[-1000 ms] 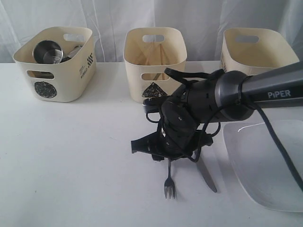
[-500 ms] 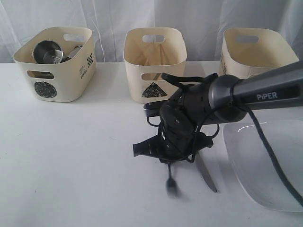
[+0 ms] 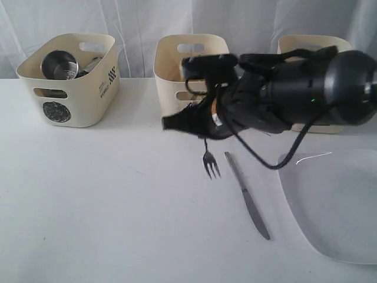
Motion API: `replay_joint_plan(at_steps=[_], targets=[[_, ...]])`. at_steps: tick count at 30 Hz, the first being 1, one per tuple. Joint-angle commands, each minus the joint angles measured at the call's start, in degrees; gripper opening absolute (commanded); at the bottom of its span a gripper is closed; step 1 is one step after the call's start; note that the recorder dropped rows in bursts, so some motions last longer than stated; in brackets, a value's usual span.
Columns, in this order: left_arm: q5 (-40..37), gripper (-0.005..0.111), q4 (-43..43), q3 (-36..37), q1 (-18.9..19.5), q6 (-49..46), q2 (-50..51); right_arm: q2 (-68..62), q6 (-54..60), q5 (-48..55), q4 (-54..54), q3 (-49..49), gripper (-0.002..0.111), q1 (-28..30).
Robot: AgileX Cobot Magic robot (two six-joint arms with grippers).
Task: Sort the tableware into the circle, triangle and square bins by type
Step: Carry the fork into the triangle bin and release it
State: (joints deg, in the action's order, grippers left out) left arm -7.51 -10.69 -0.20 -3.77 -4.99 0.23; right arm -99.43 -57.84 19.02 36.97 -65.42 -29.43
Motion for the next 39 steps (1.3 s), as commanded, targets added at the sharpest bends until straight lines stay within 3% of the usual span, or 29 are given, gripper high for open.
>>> replay_joint_plan(at_steps=[1, 3, 7, 15, 28, 34, 39], targets=[[0.24, 0.000, -0.30, 0.20, -0.25, 0.00, -0.23, 2.61, -29.65, -6.58, 19.71, 0.15, 0.000, 9.08], [0.24, 0.000, -0.30, 0.20, -0.25, 0.00, -0.23, 2.61, -34.86, -15.37, 24.77, -1.15, 0.000, 12.76], [0.24, 0.000, -0.30, 0.20, -0.25, 0.00, -0.23, -0.09, -32.75, -23.28, 24.53, -8.74, 0.000, 16.02], [0.24, 0.000, -0.30, 0.20, -0.25, 0.00, -0.23, -15.40, -28.05, -22.79, 24.53, -27.73, 0.000, 16.27], [0.24, 0.000, -0.30, 0.20, -0.25, 0.00, -0.23, -29.31, -20.28, -18.51, 24.53, -41.36, 0.000, 16.27], [0.24, 0.000, -0.30, 0.20, -0.25, 0.00, -0.23, -29.03, -16.93, -18.24, 24.53, -41.36, 0.020, 16.27], [0.24, 0.000, -0.30, 0.20, -0.25, 0.00, -0.23, -25.33, -12.41, -9.53, 24.26, -41.11, 0.030, 15.23]])
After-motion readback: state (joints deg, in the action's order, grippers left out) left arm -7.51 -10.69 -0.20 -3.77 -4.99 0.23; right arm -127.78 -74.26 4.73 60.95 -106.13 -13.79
